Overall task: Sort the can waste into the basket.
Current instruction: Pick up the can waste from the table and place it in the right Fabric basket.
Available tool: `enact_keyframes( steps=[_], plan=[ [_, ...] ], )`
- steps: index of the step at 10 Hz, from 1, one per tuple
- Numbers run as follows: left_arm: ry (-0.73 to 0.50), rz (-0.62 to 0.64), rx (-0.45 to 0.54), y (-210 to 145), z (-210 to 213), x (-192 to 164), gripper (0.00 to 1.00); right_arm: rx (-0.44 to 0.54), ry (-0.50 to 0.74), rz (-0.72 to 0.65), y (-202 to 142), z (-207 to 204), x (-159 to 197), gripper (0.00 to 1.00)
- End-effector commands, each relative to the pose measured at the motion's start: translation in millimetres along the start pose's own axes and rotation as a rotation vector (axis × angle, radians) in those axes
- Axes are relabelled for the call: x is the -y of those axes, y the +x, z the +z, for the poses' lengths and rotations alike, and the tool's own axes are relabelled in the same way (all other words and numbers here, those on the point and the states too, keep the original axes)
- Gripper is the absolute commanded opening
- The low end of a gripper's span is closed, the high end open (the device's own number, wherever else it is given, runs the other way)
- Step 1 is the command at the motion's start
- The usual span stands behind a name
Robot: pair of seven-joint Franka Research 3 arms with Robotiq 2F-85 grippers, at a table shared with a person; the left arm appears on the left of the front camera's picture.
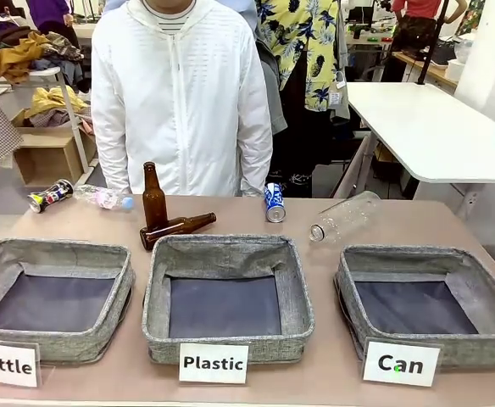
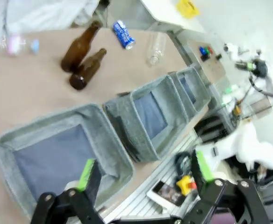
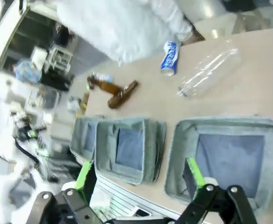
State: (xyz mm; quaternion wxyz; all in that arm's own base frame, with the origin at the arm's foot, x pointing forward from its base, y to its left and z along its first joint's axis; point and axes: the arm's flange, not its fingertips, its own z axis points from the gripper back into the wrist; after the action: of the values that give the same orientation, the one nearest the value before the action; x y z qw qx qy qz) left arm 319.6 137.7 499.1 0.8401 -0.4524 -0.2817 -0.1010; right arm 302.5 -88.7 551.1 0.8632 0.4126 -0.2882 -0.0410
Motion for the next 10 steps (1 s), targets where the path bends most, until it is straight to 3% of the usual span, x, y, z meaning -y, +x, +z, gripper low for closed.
enact_keyframes(
  steps=[1,2,3,5,6,7,9,10],
  plan=[
    [-0.092,0.106,0.218,-5,18,-64,1.0,0.137,0.058,-0.157,-39,9,70,1.0],
    [-0.124,0.141,0.349,-17,36,-93,1.0,0.211,0.065,-0.225,-42,20,97,1.0],
    [-0.066,0.232,0.571,-35,38,-106,1.0,0.285,0.011,-0.301,-50,29,121,1.0],
    [-0.081,0.274,0.721,-46,41,-118,1.0,0.399,-0.14,-0.436,-67,42,147,1.0],
    [-0.075,0.244,0.772,-39,37,-111,1.0,0.396,-0.377,-0.521,-75,41,145,1.0],
    [-0.06,0.333,0.674,-57,67,-126,1.0,0.339,-0.078,-0.422,-13,83,163,1.0],
    [-0.06,0.333,0.674,-57,67,-126,1.0,0.339,-0.078,-0.422,-13,83,163,1.0],
    [-0.06,0.333,0.674,-57,67,-126,1.0,0.361,-0.177,-0.462,-12,83,174,1.0]
  ],
)
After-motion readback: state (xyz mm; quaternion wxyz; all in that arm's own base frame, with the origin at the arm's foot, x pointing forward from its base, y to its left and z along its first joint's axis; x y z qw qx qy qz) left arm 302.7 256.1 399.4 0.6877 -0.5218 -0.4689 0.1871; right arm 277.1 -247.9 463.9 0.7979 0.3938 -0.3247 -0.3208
